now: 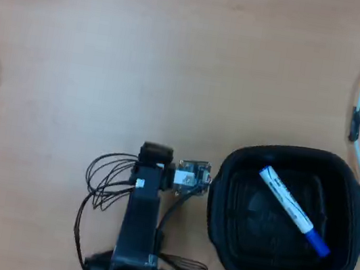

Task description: Pick up the blue pen and put it in the black bowl

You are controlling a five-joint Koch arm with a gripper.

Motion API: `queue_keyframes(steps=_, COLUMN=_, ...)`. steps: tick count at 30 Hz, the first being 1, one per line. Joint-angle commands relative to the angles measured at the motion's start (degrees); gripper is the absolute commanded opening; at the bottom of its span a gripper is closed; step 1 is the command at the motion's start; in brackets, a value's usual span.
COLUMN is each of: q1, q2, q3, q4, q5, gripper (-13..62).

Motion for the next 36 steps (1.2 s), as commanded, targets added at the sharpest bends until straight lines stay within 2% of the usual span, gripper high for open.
queue_keyframes(steps=1, q1=0.26, q2=1.85, q3=1.32, q4=-10.28, q5=0.26, gripper=-3.0)
queue_keyframes(steps=9, q1=4.39, q2=5.1, q3=25.58, q4=-42.28, q5=-6.94, gripper=-2.8)
queue_keyframes(steps=14, q1=7.47, q2=8.0, q3=34.19, q4=-53.17, q5=-11.07, gripper=-2.8)
queue_keyframes(steps=20, q1=7.56, q2=16.79, q3=42.63, q4=-54.76, q5=-11.51, gripper=-2.8)
queue_keyframes(steps=36, q1=11.34, q2=15.82, q3=46.67, q4=-53.09, q5=-10.63, gripper=-3.4)
